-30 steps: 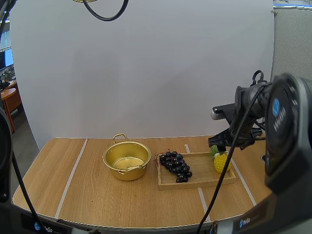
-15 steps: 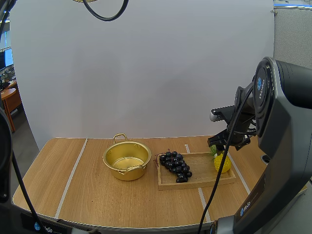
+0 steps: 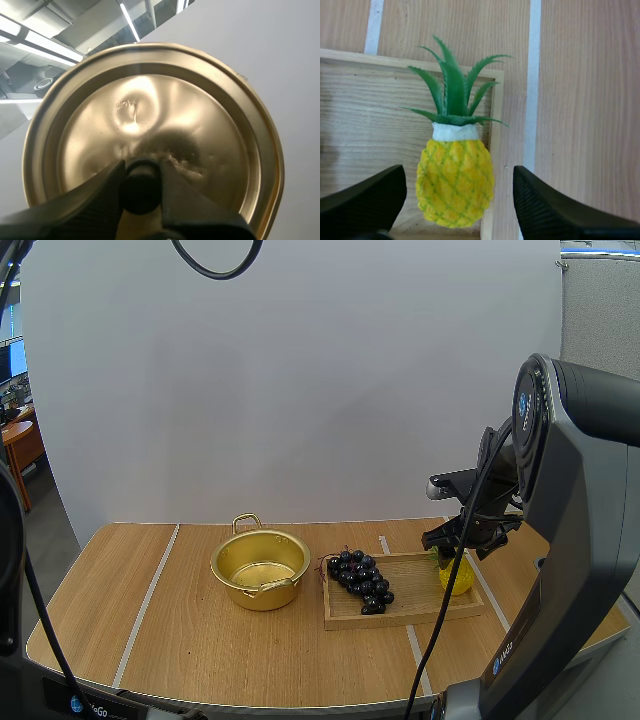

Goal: Open the pot, put the pineapple inside, and close it

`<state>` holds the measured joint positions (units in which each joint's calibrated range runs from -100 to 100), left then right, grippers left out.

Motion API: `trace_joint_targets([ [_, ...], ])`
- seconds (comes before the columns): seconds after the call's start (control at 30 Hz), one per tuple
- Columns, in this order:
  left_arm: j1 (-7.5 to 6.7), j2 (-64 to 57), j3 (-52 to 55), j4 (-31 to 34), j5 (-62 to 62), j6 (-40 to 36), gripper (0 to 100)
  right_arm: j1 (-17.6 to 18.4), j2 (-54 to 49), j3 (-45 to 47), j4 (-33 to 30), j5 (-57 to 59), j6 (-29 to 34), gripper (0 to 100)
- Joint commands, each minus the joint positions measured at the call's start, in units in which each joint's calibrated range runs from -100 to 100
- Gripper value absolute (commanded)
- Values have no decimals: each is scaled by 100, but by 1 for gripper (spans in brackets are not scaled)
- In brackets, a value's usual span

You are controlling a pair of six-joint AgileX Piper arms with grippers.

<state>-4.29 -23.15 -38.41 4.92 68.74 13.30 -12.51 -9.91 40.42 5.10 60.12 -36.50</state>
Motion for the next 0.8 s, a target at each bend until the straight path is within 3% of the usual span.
trace_joint_targets([
  [0.0,-11,20,-48,60,-539,-12,0,-25,175,-31,17,-181,-79,100],
  [0.77,-11,20,-48,60,-539,-12,0,-18,687,-31,56,-434,-182,100],
])
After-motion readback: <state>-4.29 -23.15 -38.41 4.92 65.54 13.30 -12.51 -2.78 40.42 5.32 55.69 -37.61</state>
